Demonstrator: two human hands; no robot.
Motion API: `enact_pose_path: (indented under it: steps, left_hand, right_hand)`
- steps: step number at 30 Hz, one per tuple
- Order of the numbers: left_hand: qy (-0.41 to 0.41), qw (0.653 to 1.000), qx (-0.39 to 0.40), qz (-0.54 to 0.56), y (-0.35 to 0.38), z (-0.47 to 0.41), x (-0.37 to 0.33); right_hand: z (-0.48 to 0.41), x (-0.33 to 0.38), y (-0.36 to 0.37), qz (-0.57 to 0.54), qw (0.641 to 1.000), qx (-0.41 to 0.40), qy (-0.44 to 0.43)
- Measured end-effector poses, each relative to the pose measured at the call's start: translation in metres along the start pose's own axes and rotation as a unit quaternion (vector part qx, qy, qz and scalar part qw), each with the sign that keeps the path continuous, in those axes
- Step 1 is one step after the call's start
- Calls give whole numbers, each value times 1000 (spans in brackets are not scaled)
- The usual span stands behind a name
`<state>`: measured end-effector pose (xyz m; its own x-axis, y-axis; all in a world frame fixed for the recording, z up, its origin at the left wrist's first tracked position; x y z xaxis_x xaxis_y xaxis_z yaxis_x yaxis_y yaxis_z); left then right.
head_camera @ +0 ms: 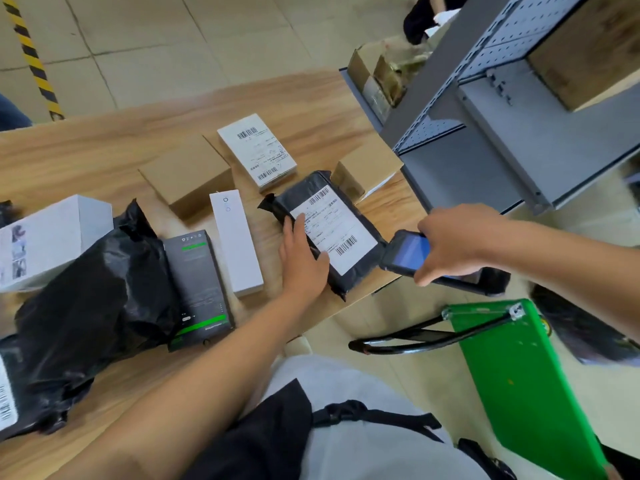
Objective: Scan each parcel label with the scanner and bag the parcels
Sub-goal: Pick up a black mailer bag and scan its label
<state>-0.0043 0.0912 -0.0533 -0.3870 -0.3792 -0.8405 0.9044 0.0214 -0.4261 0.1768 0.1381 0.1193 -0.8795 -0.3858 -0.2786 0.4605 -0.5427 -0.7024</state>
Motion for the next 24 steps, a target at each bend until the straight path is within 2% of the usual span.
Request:
enact_pose_path:
  steps: [19,24]
  left_hand:
    - [7,996,91,4,0,-23,-1]
    - [-10,991,133,-24,-1,-29,-3]
  right_hand:
    - [35,-24,44,-45,998,-14,39]
    - [38,-41,52,-128,990,-28,45]
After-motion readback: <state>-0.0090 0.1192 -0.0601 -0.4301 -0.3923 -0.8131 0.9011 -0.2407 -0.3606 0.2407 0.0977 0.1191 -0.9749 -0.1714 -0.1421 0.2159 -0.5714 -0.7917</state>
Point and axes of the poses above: each hand's wrist, its own z-axis away from the middle knuckle, its own y-axis out of the palm, x = y × z, the point moved 4 cm from there along -z, towards the middle knuckle, and after that the axes turned 2 degrees about -z, right-handed, at the moved point
